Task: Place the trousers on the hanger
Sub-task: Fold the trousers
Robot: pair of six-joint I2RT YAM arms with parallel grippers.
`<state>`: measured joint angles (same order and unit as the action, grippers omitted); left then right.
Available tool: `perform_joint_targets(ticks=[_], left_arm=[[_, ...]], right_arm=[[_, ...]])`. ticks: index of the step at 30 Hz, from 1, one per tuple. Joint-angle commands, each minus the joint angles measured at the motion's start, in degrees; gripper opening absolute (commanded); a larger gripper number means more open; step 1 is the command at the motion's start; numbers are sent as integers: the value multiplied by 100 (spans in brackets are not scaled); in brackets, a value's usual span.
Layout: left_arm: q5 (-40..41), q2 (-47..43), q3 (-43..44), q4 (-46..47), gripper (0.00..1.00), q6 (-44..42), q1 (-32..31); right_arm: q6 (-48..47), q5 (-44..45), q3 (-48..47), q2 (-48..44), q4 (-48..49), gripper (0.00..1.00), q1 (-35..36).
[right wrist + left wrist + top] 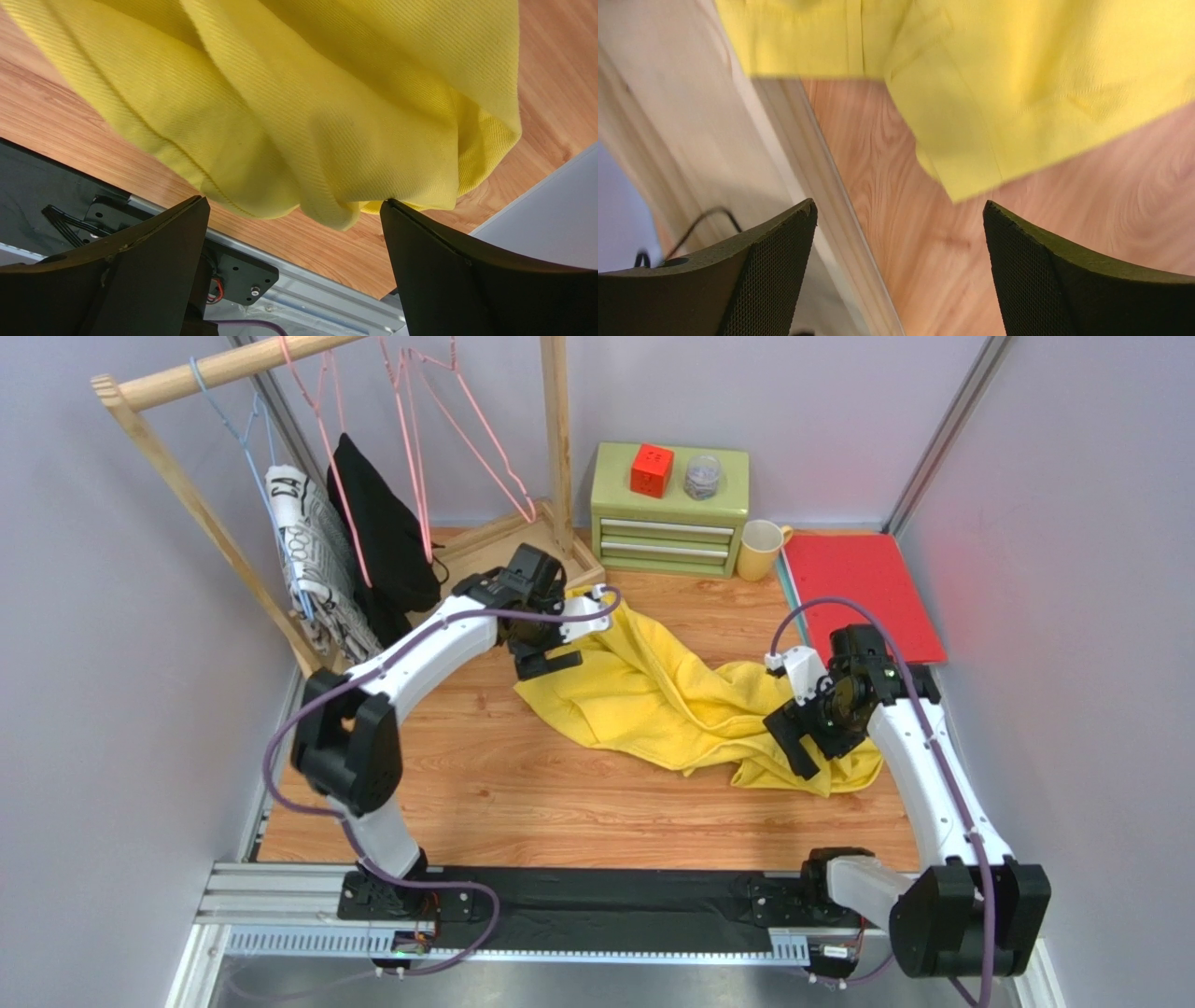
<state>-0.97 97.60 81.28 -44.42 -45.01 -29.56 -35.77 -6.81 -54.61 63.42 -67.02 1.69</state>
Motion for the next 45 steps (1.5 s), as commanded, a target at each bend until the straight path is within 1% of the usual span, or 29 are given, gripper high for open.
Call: perform_joint_targets(ticks=[1, 4, 7, 9, 12, 13, 15, 16, 18, 19, 21, 22, 24, 25, 26, 27, 28, 29, 30, 31, 32, 33, 35, 36, 38, 40, 41, 42, 45], left_arm=[[-1078, 775, 879, 136, 94, -367, -58], [-1291, 1311, 1223, 136, 94, -481, -102], [-1239, 1734, 1321, 92, 94, -622, -146], [-1073, 1902, 1286, -13, 89, -710, -155], [-879, 2113, 1198, -469, 68, -886, -155], [-800, 2105, 1032, -584, 52, -912, -155], [-537, 2009, 769, -813, 35, -921, -155], [-483, 1826, 445, -935, 22, -956, -155], [-282, 1474, -39, -1191, 12, -957, -138], [-220, 994, -607, -1226, 6, -930, -129], [-210, 438, -1155, -1647, 2, -886, -129], [-219, -104, -1645, -2049, 0, -843, -120], [-106, -905, -2114, -2376, 0, -668, -120], [-87, -1145, -2455, -2726, 0, -640, -111], [-70, -1373, -2572, -2860, 0, -597, -94], [-131, -1793, -2677, -2966, 4, -527, -7], [-210, -2006, -2652, -3123, 22, -500, 55], [-315, -2182, -2582, -3186, 32, -482, 125], [-577, -2489, -2373, -3256, 48, -499, 222], [-684, -2613, -2266, -3326, 55, -500, 249], [-763, -2719, -2178, -3284, 59, -456, 258], [-799, -2851, -2055, -3205, 62, -377, 258], [-834, -2887, -1923, -2985, 63, -315, 275], [-843, -2887, -1870, -2889, 65, -202, 310], [-861, -2843, -1852, -2625, 68, -113, 354], [-835, -2791, -1931, -2423, 71, 19, 381], [-834, -2764, -1957, -2370, 71, 45, 398], [-808, -2721, -2045, -2317, 72, 106, 425], [-694, -2580, -2168, -2106, 72, 195, 556]], right_arm=[[140, 233, -278, 416, 67, 100, -450], [79, 119, -340, 750, 75, 100, -723], [-9, 57, -357, 1040, 93, 100, -811], [-53, 74, -357, 1207, 145, 100, -811], [-88, 92, -401, 1427, 286, 100, -828], [-88, 66, -445, 1480, 330, 100, -846], [-71, -4, -585, 1656, 348, 100, -907], [-71, -22, -638, 1717, 339, 100, -925], [-114, -75, -831, 1840, 304, 99, -1004], [-141, -92, -893, 1867, 269, 100, -1022], [-211, -154, -1094, 1929, 199, 99, -1066], [-229, -189, -1165, 1955, 138, 99, -1066], [-316, -416, -1393, 1999, -99, 98, -1066], [-343, -496, -1447, 1999, -170, 98, -1066], [-395, -566, -1491, 1990, -258, 98, -1075], [-483, -680, -1526, 1964, -363, 98, -1075], [-545, -699, -1544, 1894, -390, 98, -1083], [-623, -743, -1527, 1859, -416, 98, -1092], [-763, -795, -1509, 1815, -425, 97, -1136], [-791, -822, -1500, 1814, -417, 97, -1162], [-809, -874, -1526, 1832, -408, 97, -1232], [-809, -1127, -1561, 1884, -478, 96, -1268], [-616, -1401, -1702, 2086, -557, 96, -1286], [-511, -1733, -1728, 2157, -592, 96, -1294], [-2, -2060, -1607, 2289, -444, 96, -1286], [481, -2368, -1396, 2289, 205, 98, -1286], [953, -2465, -1142, 2289, 451, 99, -1277], [1184, -2587, -1053, 2306, 958, 100, -1268], [1888, -2772, -1051, 2701, 1515, 98, -1189]])
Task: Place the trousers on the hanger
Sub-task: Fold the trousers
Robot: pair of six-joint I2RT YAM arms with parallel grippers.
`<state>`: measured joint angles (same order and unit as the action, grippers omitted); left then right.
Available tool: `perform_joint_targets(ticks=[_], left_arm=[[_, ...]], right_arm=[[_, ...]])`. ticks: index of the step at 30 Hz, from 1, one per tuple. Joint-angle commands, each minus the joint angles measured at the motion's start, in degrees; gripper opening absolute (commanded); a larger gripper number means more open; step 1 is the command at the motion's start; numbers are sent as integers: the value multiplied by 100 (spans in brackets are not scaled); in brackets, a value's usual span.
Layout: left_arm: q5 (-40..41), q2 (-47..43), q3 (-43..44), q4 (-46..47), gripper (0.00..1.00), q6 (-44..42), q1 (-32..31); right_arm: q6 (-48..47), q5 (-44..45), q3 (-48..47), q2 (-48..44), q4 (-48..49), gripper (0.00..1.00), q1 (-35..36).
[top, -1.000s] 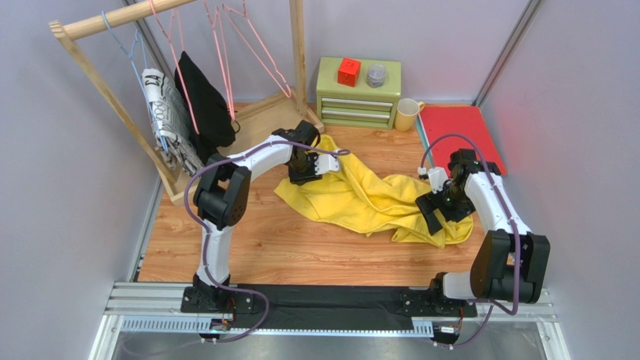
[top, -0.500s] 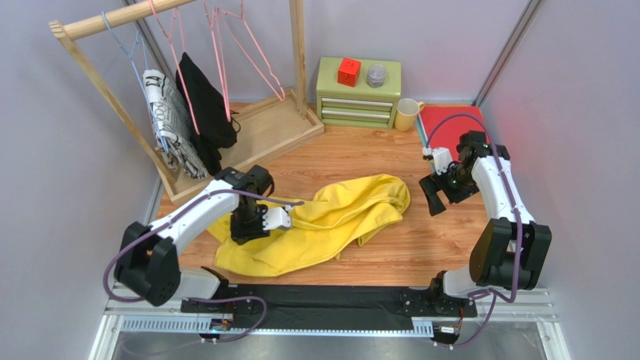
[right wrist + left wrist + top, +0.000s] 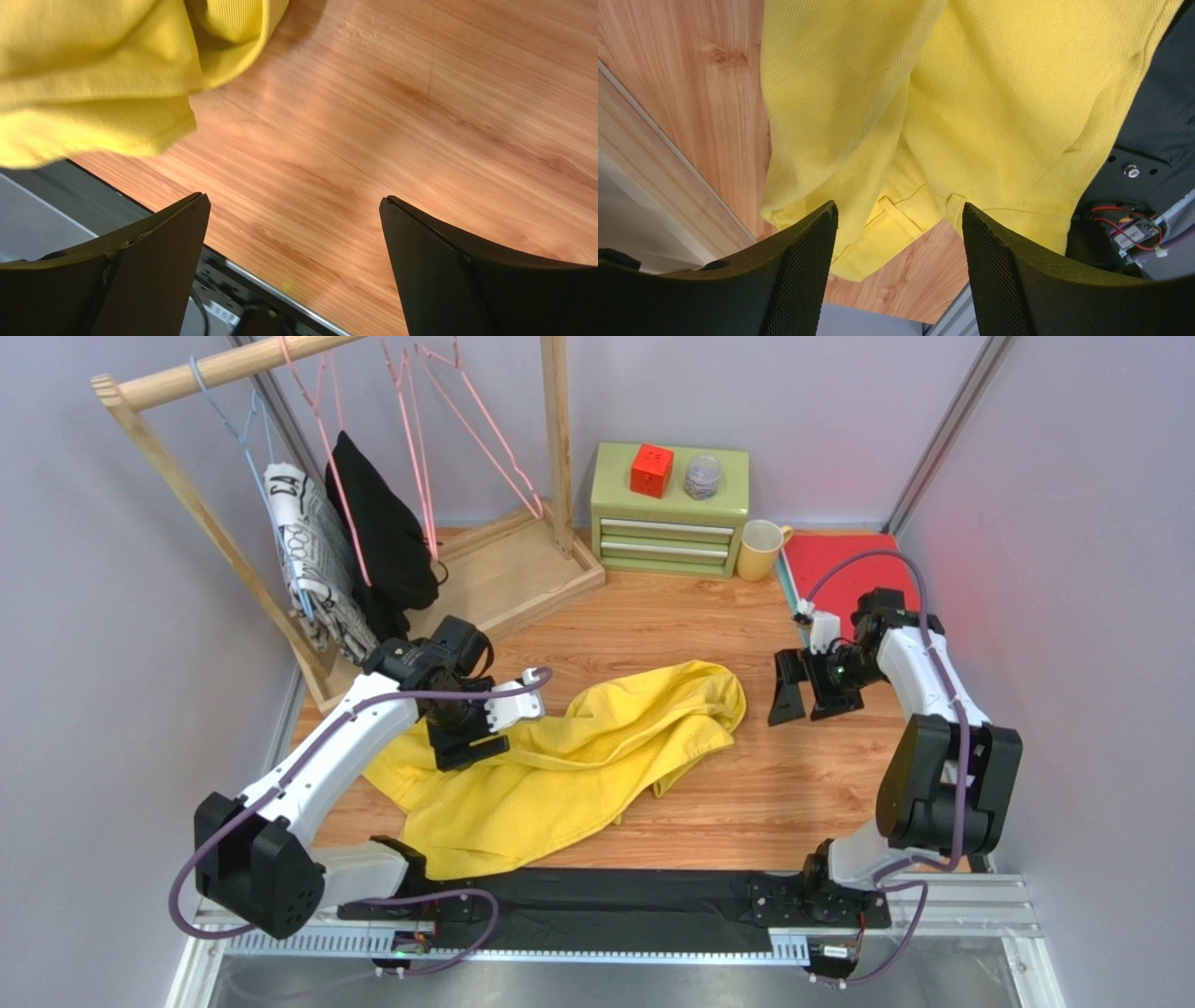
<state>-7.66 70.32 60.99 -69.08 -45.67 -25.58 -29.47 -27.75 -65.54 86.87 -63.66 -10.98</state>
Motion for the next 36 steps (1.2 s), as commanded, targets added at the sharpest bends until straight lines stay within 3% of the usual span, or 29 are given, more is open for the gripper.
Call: perform_joint_targets(ticks=[1, 6, 10, 11, 13, 14, 16, 25, 30, 36], left_arm=[[1, 174, -149, 421, 73, 313, 220], [10, 429, -70, 501, 74, 585, 772], [159, 447, -210, 676, 77, 612, 1011], [299, 456, -280, 746, 84, 595, 1020], [484, 526, -482, 975, 84, 629, 1020], [589, 570, -526, 1019, 84, 612, 1020], [599, 693, -588, 1133, 84, 586, 1090], [-191, 474, -316, 1309, 78, -90, 1310], [-1105, 490, -237, 1685, 76, -829, 1310], [-1449, 1562, 606, 2064, 74, -909, 1188]], right_arm=[[1425, -688, -20, 661, 1267, 95, 131], [2216, -697, -310, 1437, 1742, 83, 640], [2508, -609, -433, 2086, 2041, 79, 1045], [2499, -653, -468, 2184, 2050, 65, 1246], [2447, -671, -608, 2360, 1981, 39, 1361], [2394, -644, -688, 2361, 1910, 20, 1388], [2001, -338, -837, 2108, 1472, 3, 1318], [-1137, 1841, -1777, -626, -857, 0, 940], [-2306, 2466, -2253, -628, -1790, 0, 940], [-2397, 3021, -1937, -329, -1659, 0, 940]])
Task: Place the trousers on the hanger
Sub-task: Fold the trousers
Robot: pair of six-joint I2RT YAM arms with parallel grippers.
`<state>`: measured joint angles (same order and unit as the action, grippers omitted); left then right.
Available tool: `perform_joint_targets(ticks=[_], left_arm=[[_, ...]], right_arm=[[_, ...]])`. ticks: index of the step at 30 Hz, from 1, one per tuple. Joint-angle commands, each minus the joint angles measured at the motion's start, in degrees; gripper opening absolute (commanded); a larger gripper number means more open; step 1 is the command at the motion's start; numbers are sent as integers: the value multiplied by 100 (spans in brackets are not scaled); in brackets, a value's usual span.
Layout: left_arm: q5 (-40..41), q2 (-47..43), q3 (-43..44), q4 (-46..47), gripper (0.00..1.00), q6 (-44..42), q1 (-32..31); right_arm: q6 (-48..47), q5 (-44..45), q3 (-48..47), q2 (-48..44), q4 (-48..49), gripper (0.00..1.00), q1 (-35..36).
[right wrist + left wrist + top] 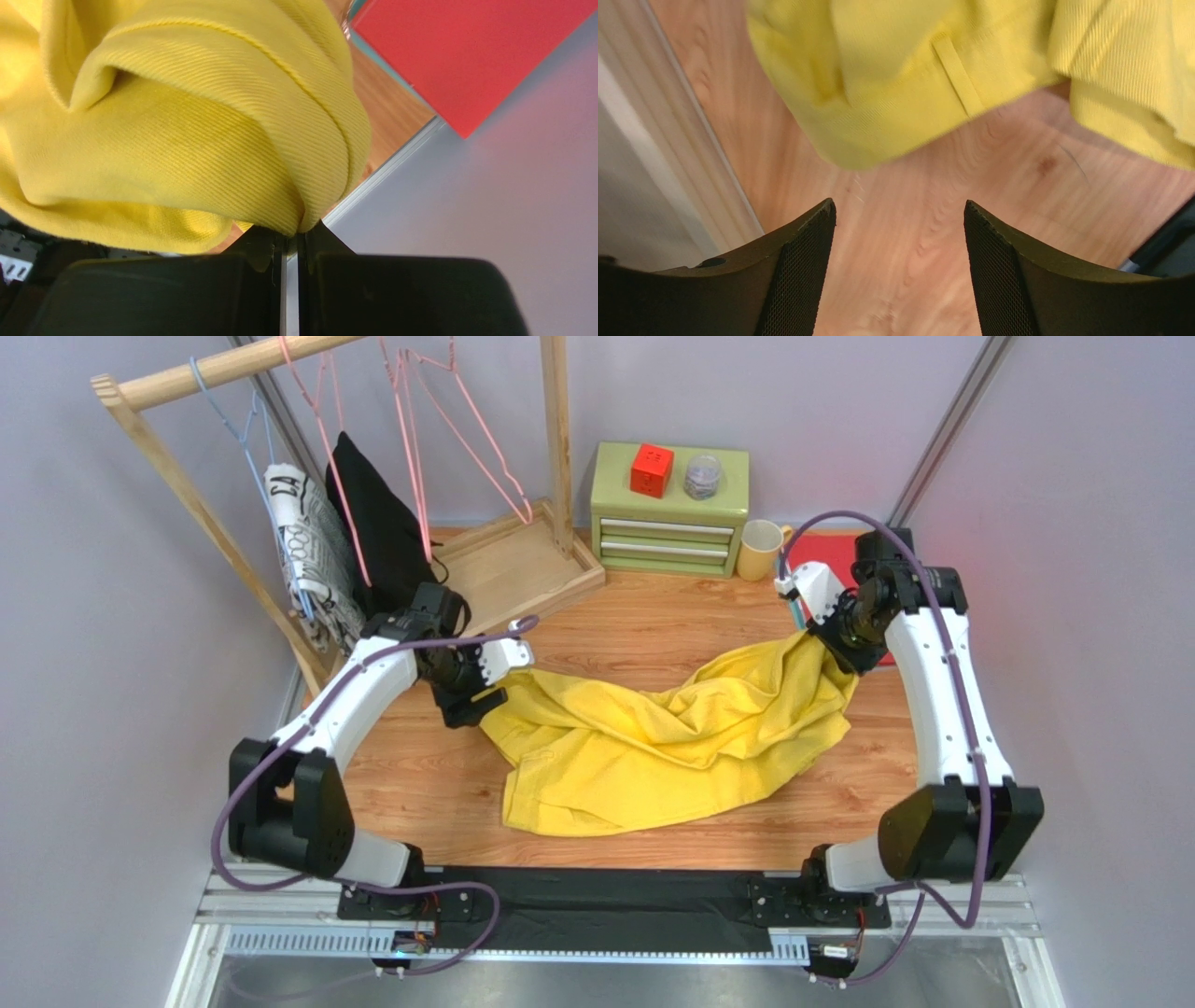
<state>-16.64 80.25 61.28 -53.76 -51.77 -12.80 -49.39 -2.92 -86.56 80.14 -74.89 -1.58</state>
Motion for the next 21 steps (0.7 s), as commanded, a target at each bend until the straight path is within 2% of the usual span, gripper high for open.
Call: perform_joint_targets(ticks=[1, 3, 5, 8, 10, 12, 13, 14, 17, 19, 21], left_arm=[[-350, 719, 674, 672, 75, -90, -265], [-234, 1228, 1052, 858, 77, 87, -425], [63, 1808, 1472, 823, 87, 281, -636], [468, 2433, 1747, 552, 93, 264, -812], [714, 2731, 1730, 349, 92, 203, -856], [951, 2855, 1555, 59, 79, 167, -856], [1187, 2847, 1441, -46, 69, 80, -839], [1294, 2778, 1118, -186, 40, 27, -812], [1506, 1971, 301, -345, 9, -420, -514], [1655, 1078, -79, -460, 0, -911, -121], [1656, 538, -81, -889, 0, -1308, 241]], right_arm=[[-396, 547, 201, 388, -535, 0, -8], [-370, 643, 263, 467, -474, 0, -26], [-370, 731, 298, 520, -412, 0, -105], [-440, 906, 289, 599, -342, 0, -307], [-606, 977, 272, 635, -333, 0, -526], [-747, 1100, 289, 643, -315, 0, -658], [-800, 1153, 315, 635, -315, 0, -746], [-966, 1240, 342, 591, -368, 0, -773], [-1300, 1442, 500, 320, -543, 0, -782], [-1512, 1609, 518, 152, -876, 0, -782], [-1889, 1706, 474, -112, -1114, 0, -791]])
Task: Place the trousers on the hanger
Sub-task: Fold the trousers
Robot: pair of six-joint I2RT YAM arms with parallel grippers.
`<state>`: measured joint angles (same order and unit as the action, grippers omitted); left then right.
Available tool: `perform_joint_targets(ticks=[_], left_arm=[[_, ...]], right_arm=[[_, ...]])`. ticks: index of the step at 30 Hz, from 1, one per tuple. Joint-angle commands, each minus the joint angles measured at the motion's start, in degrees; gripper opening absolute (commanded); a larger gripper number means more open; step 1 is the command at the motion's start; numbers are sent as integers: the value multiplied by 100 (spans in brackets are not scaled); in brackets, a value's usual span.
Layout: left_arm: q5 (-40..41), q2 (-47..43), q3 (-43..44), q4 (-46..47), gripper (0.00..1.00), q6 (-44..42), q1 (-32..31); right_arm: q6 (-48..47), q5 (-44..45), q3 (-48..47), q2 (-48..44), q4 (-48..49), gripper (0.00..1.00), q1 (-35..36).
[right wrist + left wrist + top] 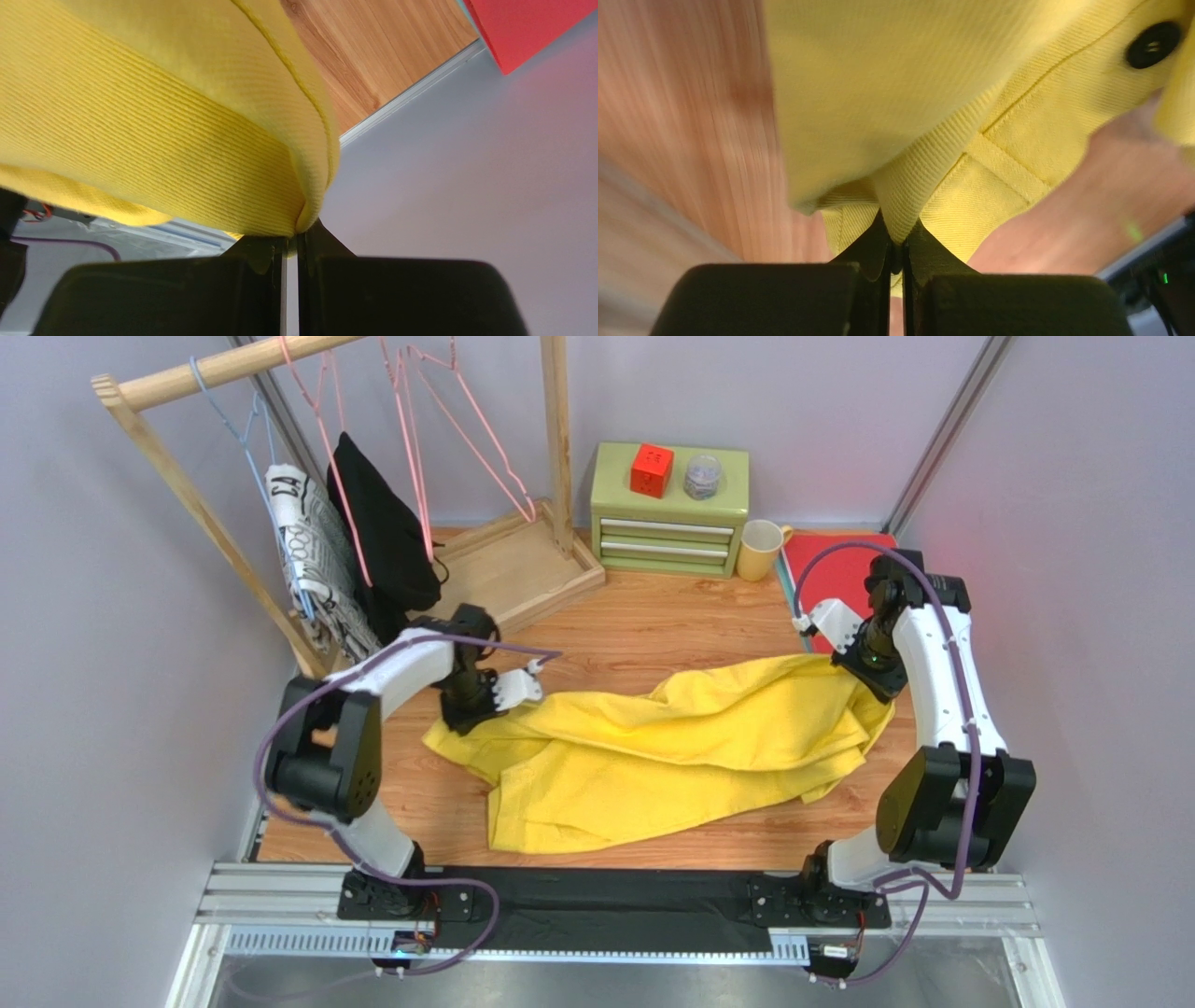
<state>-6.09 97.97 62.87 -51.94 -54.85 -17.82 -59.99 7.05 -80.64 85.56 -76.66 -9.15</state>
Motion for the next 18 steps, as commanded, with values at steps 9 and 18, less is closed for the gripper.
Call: perform_joint_targets(ticks=[9, 18], left_arm=[[925, -2029, 23, -888, 0, -1619, 1361], [1688, -1817, -310, -19, 0, -1282, 1361]], right_arm=[[-728, 290, -65, -462, -622, 0, 123], [39, -617, -945, 655, -1159, 0, 404]])
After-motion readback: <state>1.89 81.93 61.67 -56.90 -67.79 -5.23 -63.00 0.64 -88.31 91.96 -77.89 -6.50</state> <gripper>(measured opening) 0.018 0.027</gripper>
